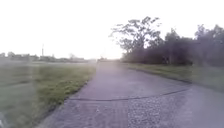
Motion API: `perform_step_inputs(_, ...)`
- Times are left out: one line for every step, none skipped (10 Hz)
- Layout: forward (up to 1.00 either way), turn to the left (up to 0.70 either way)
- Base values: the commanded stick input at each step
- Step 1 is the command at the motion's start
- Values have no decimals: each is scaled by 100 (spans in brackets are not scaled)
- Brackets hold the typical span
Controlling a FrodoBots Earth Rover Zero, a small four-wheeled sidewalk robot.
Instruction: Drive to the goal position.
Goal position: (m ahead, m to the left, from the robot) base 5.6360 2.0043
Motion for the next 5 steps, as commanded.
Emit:
perform_step_inputs(70, 0)
perform_step_inputs(70, -3)
perform_step_inputs(70, -9)
perform_step_inputs(70, -14)
perform_step_inputs(70, -14)
